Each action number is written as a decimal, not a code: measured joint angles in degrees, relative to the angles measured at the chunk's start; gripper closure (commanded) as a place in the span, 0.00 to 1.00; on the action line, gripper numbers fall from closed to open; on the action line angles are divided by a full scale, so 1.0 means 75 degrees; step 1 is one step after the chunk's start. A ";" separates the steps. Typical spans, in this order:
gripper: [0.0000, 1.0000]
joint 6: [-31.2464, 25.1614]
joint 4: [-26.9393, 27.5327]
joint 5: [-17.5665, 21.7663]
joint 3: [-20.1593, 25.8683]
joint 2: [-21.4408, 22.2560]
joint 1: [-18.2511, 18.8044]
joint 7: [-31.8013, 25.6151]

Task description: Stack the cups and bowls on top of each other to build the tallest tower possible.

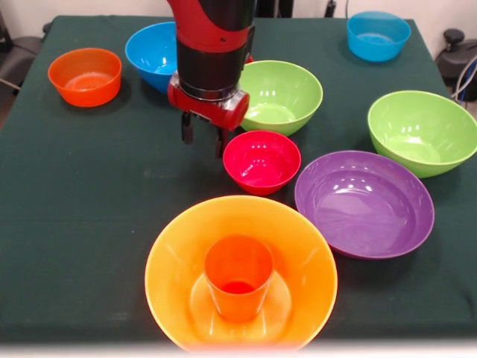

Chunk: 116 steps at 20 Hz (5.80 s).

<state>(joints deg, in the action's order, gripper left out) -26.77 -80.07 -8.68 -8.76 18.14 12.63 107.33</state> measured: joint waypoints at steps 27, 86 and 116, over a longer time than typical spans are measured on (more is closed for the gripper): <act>0.00 -0.0006 -0.0149 0.0003 -0.0001 0.0696 -0.0237 0.0000; 1.00 -0.0008 0.0262 -0.0002 -0.0033 -0.0326 -0.0334 0.0000; 1.00 -0.0999 0.0259 0.0005 -0.0044 0.0687 -0.0277 0.0000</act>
<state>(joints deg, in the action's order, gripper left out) -34.26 -78.13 -8.64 -9.09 23.29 10.55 107.33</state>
